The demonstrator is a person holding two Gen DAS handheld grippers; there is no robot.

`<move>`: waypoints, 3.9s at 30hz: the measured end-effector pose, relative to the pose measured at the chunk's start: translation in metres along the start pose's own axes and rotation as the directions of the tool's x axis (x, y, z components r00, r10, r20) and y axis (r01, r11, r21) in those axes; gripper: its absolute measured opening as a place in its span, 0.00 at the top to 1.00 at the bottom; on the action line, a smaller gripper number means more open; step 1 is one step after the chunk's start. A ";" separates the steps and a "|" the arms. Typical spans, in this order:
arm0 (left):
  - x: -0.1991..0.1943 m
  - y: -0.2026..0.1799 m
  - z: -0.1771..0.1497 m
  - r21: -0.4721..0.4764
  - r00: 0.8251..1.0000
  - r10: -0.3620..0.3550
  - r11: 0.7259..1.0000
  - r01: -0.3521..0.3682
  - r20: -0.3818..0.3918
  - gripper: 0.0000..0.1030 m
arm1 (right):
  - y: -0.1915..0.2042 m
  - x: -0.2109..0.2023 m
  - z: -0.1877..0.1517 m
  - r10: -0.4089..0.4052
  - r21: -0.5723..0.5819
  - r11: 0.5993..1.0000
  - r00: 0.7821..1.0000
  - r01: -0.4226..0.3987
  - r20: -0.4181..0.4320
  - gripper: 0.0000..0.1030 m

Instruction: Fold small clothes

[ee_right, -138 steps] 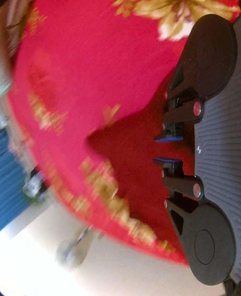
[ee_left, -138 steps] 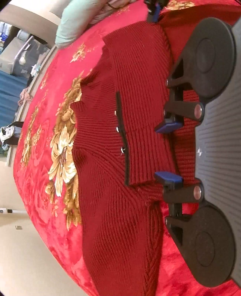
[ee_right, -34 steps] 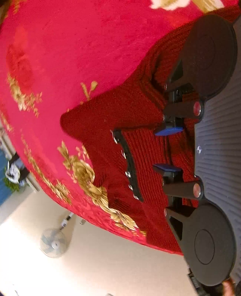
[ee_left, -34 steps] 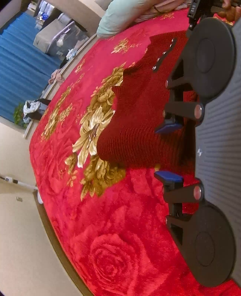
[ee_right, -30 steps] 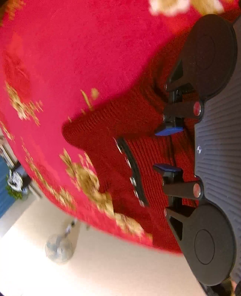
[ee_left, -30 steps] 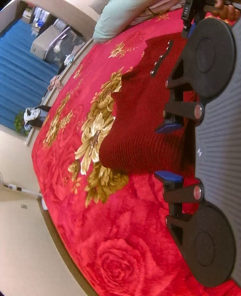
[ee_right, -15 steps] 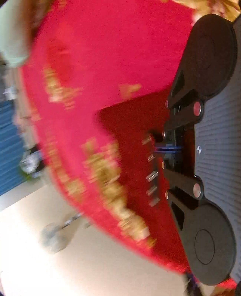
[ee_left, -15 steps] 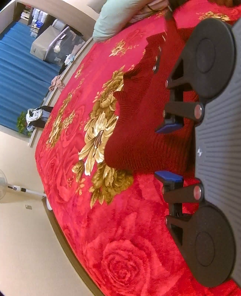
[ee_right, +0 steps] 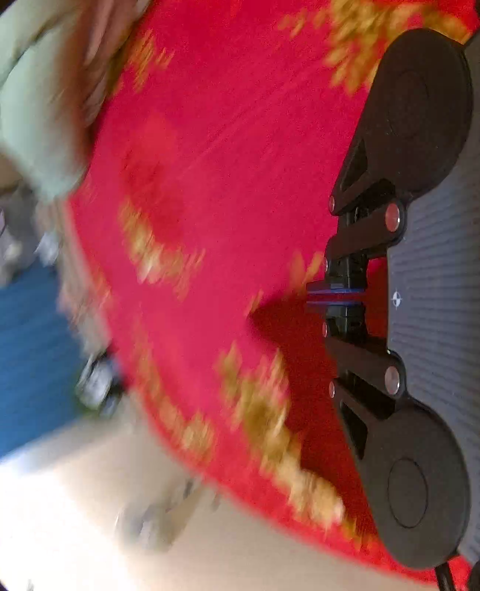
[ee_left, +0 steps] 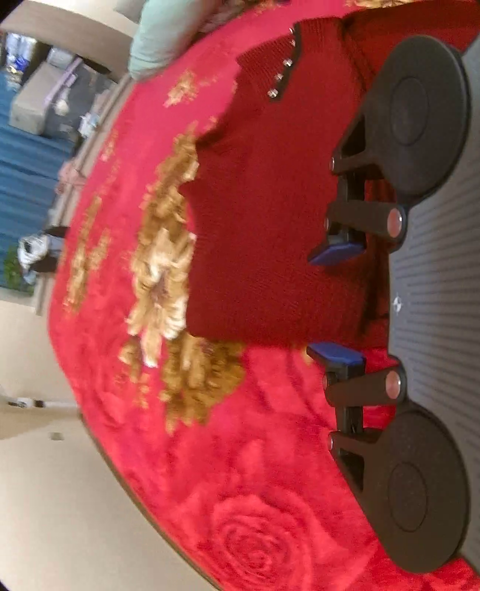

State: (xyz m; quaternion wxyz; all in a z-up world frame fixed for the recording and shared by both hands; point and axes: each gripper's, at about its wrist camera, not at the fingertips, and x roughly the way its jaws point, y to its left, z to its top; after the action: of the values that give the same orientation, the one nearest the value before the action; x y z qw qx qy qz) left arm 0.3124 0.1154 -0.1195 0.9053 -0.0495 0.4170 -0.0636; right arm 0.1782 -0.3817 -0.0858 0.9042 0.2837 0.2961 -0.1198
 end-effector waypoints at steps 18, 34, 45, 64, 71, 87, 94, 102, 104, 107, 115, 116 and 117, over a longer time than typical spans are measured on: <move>-0.065 -0.019 -0.034 0.152 0.981 0.043 0.986 -0.073 0.189 0.40 | 0.003 -0.099 -0.033 -0.070 -0.129 0.989 0.997 0.069 -0.010 0.81; -0.169 -0.013 -0.140 0.146 0.994 -0.020 0.989 0.004 0.111 0.41 | -0.058 -0.218 -0.128 -0.161 -0.263 0.953 0.987 0.153 -0.010 0.74; -0.229 0.016 -0.218 -0.006 0.999 -0.042 0.999 0.042 0.009 0.56 | -0.097 -0.213 -0.147 -0.149 -0.095 0.986 0.981 0.137 -0.127 0.67; -0.171 0.047 -0.243 -0.178 0.957 -0.065 0.984 0.014 -0.281 0.55 | -0.121 -0.166 -0.172 -0.167 -0.053 0.986 0.913 0.159 -0.373 0.63; -0.169 0.038 -0.243 -0.135 0.958 -0.100 0.989 0.065 -0.270 0.85 | -0.110 -0.163 -0.174 -0.142 -0.105 0.988 0.910 0.109 -0.389 0.60; -0.172 0.032 -0.249 -0.104 0.949 -0.118 0.990 0.091 -0.293 0.84 | -0.097 -0.176 -0.186 -0.137 -0.178 0.981 0.913 0.072 -0.384 0.84; -0.172 0.027 -0.248 -0.074 0.950 -0.103 0.994 0.085 -0.294 0.84 | -0.101 -0.174 -0.190 -0.165 -0.177 0.979 0.904 0.101 -0.394 0.77; -0.175 0.026 -0.252 -0.058 0.948 -0.104 0.994 0.090 -0.302 0.83 | -0.094 -0.175 -0.193 -0.165 -0.216 0.973 0.906 0.084 -0.390 0.83; -0.176 0.025 -0.252 -0.048 0.950 -0.106 0.994 0.096 -0.294 0.87 | -0.091 -0.175 -0.195 -0.172 -0.237 0.968 0.907 0.083 -0.383 0.85; -0.187 0.022 -0.245 -0.031 0.959 -0.129 0.992 0.125 -0.253 0.89 | -0.088 -0.182 -0.189 -0.147 -0.223 0.972 0.924 0.069 -0.353 0.88; -0.262 0.008 -0.203 0.117 0.968 -0.235 0.963 0.244 -0.086 0.91 | -0.075 -0.238 -0.138 0.058 -0.112 0.990 0.972 -0.085 -0.229 0.90; -0.272 0.009 -0.197 0.125 0.966 -0.251 0.958 0.257 -0.064 0.91 | -0.072 -0.248 -0.132 0.093 -0.106 0.987 0.973 -0.117 -0.210 0.90; -0.285 0.009 -0.191 0.137 0.963 -0.267 0.953 0.269 -0.037 0.91 | -0.069 -0.258 -0.127 0.124 -0.103 0.984 0.974 -0.146 -0.191 0.90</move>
State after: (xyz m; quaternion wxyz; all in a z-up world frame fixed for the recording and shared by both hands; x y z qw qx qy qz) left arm -0.0162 0.1622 -0.0311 0.8857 -0.0409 0.4092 -0.2156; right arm -0.1130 -0.3513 -0.0452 0.8940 0.2599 0.3647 -0.0138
